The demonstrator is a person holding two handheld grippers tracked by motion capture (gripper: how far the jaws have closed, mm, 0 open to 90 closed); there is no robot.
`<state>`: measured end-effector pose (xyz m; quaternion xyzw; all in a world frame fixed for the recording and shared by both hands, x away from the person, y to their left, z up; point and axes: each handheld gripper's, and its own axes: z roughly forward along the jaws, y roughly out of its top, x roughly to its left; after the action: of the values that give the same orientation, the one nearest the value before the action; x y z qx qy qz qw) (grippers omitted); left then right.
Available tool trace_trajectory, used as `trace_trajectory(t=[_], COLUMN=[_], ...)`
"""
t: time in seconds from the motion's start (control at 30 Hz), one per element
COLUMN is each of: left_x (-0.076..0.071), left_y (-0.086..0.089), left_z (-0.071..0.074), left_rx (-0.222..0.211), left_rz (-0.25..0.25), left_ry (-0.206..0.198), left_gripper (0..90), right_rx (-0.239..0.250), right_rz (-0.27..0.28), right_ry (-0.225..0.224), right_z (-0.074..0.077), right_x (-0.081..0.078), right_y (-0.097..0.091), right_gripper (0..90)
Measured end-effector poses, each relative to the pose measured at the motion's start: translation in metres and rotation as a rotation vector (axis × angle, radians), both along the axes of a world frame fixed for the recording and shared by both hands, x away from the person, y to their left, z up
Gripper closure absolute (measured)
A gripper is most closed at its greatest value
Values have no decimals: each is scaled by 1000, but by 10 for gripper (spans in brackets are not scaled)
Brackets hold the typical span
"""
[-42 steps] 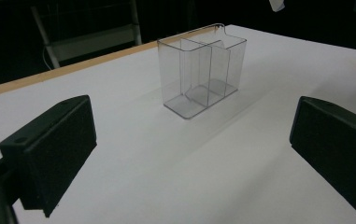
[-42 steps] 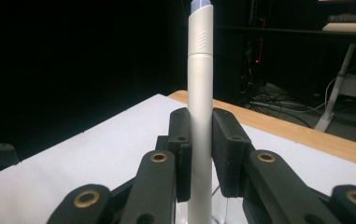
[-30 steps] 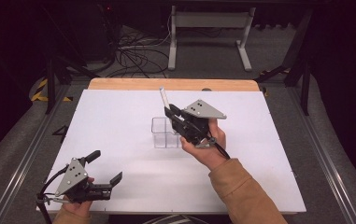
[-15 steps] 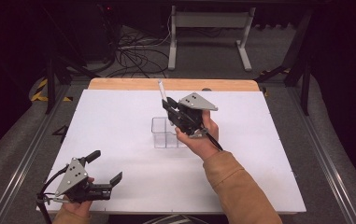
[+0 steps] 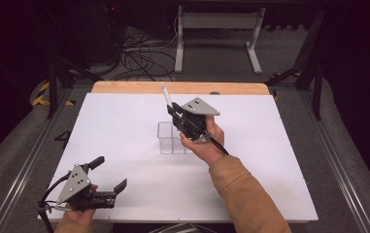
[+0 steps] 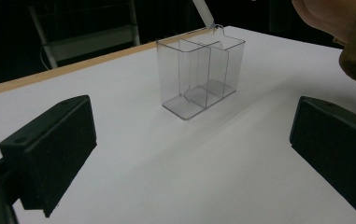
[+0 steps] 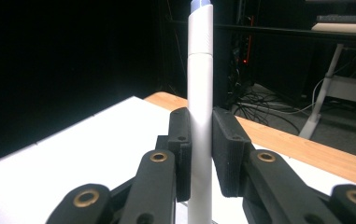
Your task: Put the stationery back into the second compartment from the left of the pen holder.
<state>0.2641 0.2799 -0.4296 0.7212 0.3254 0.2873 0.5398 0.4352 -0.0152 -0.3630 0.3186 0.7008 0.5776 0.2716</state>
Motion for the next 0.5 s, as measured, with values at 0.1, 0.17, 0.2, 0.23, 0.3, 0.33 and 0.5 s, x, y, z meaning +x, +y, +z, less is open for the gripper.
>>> trace_trajectory(t=[0.1,0.17,0.2,0.23,0.3,0.33,0.5], left_x=[0,0,0,0,0,0,0], left_y=[0,1,0,0,0,0,0], left_z=[0,0,0,0,0,0,0], left_rx=[-4,-3,-4,0,-3,-4,-3], left_rz=[1,0,0,0,1,1,0], left_ry=[-1,1,0,-1,-3,-3,-1], left_gripper=[14,14,14,14,14,14,14], right_rx=[-7,0,-4,-11,-12,-12,-19], right_rz=[2,4,4,4,2,3,-6], right_ry=[-6,-2,1,2,6,8,22], right_z=[-4,-7,-9,-10,-13,-14,-21], right_x=[0,1,1,2,4,4,5], right_y=[1,1,2,2,2,2,1], right_gripper=[791,790,790,790,791,791,790])
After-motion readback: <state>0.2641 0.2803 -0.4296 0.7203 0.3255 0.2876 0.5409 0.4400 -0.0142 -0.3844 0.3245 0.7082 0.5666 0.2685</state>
